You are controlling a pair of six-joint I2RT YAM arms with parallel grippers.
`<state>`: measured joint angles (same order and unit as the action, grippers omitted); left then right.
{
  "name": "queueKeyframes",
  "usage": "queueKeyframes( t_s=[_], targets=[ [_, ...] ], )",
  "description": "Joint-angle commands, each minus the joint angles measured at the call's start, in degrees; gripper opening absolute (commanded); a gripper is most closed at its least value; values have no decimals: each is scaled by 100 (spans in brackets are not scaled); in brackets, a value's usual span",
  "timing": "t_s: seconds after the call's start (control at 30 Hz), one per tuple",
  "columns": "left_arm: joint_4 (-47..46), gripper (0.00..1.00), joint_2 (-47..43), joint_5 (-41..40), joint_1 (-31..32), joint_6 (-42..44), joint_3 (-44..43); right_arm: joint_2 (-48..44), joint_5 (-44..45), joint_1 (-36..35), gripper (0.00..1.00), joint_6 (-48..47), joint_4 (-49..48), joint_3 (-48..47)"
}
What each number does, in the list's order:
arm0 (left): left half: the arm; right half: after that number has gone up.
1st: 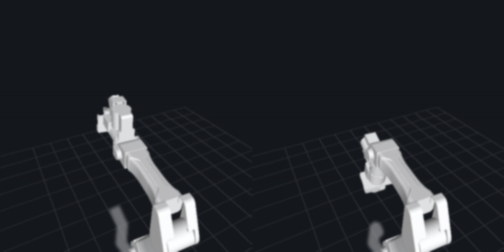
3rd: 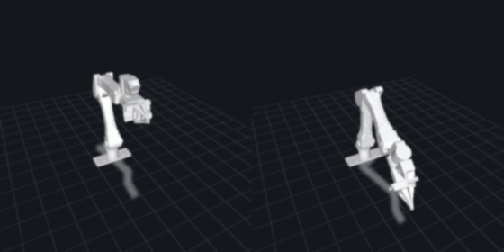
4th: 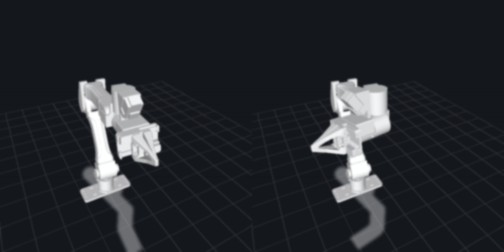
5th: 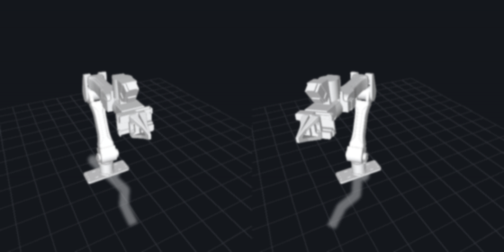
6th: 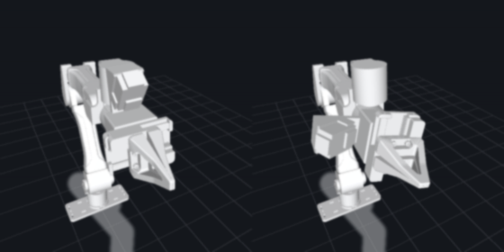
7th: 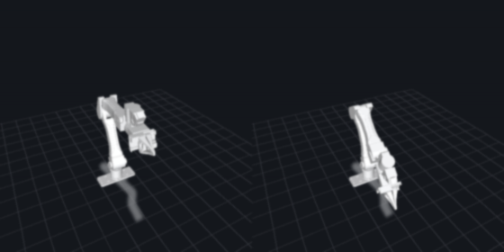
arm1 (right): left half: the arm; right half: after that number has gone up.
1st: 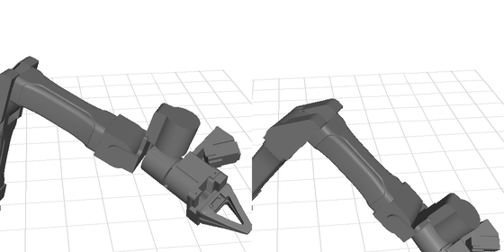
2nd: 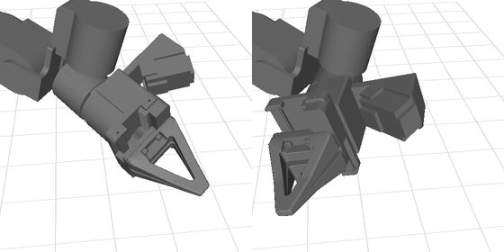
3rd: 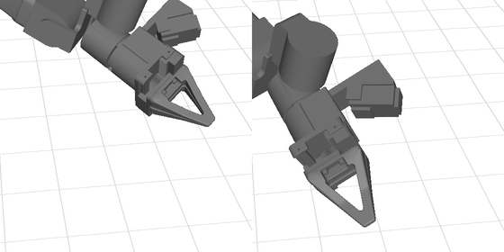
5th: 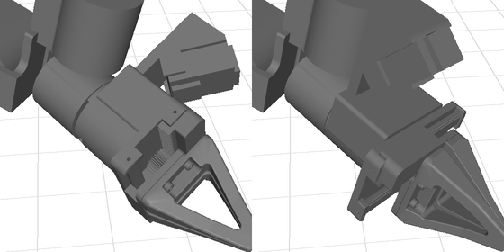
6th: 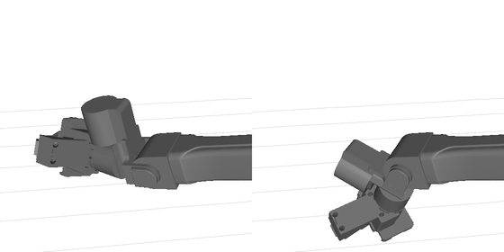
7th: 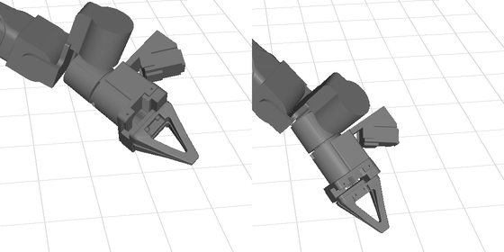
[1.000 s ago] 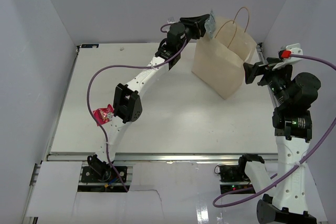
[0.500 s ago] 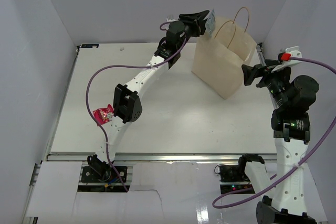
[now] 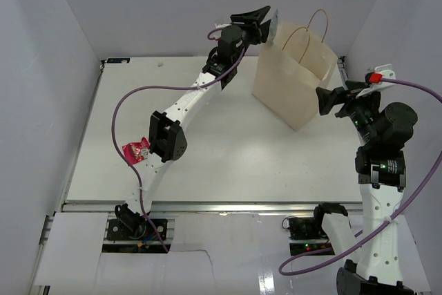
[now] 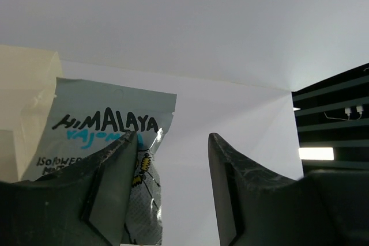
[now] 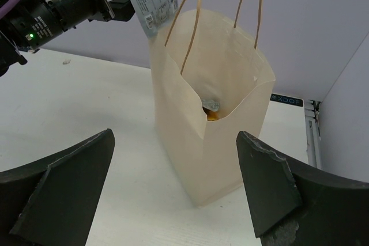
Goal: Place the snacks into the paper bag
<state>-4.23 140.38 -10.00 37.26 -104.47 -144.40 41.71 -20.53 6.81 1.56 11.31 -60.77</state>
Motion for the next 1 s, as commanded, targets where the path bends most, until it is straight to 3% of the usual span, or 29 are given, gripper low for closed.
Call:
queueKeyframes(
  t_s=[0.0, 0.17, 0.7, 0.8, 0.97],
  targets=[
    [54, 63, -169, -266, 19, -127, -291, -102, -65, 40, 92, 107, -305, 83],
    [-69, 72, -151, -310, 10, -109, -317, -111, -126, 40, 92, 169, -340, 153],
    [1, 75, -54, -99, 19, -258, -370, -76, -267, 93, 93, 309, -481, 294],
    [71, 87, -54, -3, 27, -241, -387, -76, -284, 110, 94, 336, -524, 329],
    [168, 88, -63, 60, 54, -171, -361, -84, -267, 119, 93, 327, -533, 356]
  ],
)
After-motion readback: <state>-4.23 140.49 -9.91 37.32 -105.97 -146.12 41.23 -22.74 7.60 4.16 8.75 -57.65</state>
